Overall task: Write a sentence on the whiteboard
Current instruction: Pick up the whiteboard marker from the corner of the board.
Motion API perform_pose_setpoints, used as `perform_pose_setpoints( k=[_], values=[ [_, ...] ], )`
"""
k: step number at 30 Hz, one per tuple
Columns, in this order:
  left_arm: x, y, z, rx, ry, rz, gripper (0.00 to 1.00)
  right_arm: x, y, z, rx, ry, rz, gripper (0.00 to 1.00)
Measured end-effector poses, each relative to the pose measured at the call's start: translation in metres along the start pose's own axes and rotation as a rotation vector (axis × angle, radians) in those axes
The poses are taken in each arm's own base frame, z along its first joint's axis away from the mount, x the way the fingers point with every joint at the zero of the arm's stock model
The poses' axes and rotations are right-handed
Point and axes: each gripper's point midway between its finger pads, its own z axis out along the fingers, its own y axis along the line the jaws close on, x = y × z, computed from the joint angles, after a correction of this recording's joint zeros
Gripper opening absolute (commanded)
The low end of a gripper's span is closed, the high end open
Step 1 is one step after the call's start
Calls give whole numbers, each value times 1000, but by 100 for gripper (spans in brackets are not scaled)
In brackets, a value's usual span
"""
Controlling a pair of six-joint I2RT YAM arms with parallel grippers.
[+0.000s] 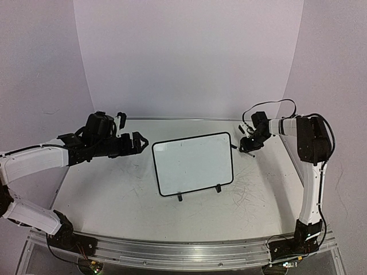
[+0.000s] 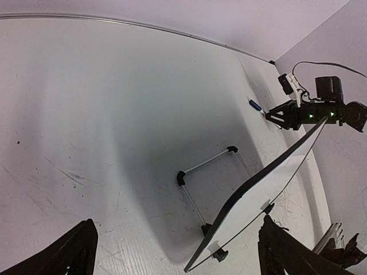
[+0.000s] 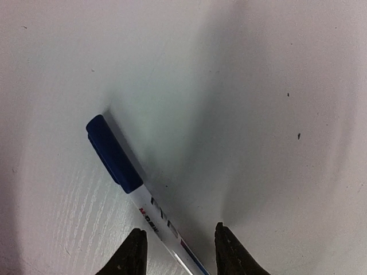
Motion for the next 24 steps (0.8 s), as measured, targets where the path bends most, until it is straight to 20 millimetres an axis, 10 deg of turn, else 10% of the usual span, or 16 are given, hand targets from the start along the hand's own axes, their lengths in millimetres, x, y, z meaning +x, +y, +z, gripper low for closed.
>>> perform_pose_setpoints(
  k=[15,24],
  values=[
    [-3,4,0,-23,-16,6,99,0,5,2,48,15,-36,2],
    [-8,15,-15,-71,-72,5,99,-7,-6,-61,162,-158,87,0]
  ],
)
